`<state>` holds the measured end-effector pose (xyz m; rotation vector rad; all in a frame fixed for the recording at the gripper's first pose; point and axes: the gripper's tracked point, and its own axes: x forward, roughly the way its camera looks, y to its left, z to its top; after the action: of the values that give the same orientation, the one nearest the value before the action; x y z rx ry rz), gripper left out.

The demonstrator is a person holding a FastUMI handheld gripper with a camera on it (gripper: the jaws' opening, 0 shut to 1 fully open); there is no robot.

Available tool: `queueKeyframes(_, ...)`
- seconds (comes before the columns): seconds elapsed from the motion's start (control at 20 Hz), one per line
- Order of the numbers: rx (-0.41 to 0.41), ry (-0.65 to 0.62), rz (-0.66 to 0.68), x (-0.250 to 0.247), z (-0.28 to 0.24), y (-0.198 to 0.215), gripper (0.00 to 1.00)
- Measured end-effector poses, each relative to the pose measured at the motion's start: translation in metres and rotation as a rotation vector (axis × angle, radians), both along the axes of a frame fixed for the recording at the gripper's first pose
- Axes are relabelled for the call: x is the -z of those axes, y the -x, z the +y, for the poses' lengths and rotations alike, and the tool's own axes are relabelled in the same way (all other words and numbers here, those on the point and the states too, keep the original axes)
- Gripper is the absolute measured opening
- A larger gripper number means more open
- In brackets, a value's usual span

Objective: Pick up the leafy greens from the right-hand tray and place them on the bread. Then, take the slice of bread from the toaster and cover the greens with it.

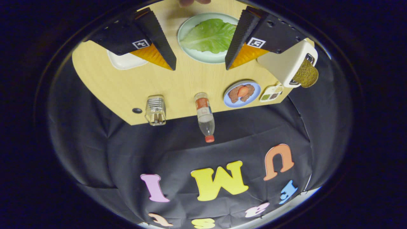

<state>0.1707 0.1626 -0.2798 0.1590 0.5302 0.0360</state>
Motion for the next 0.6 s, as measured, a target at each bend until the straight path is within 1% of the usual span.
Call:
queueKeyframes(0.15,0.033,0.055,-0.059,-0.041,-0.006,0.009,0.96)
queueKeyframes(0.25,0.03,0.076,-0.096,-0.07,0.005,0.019,0.96)
queueKeyframes(0.45,0.001,0.119,-0.194,-0.124,0.048,0.04,0.96)
queueKeyframes(0.6,-0.036,0.08,-0.227,-0.143,0.1,0.054,0.96)
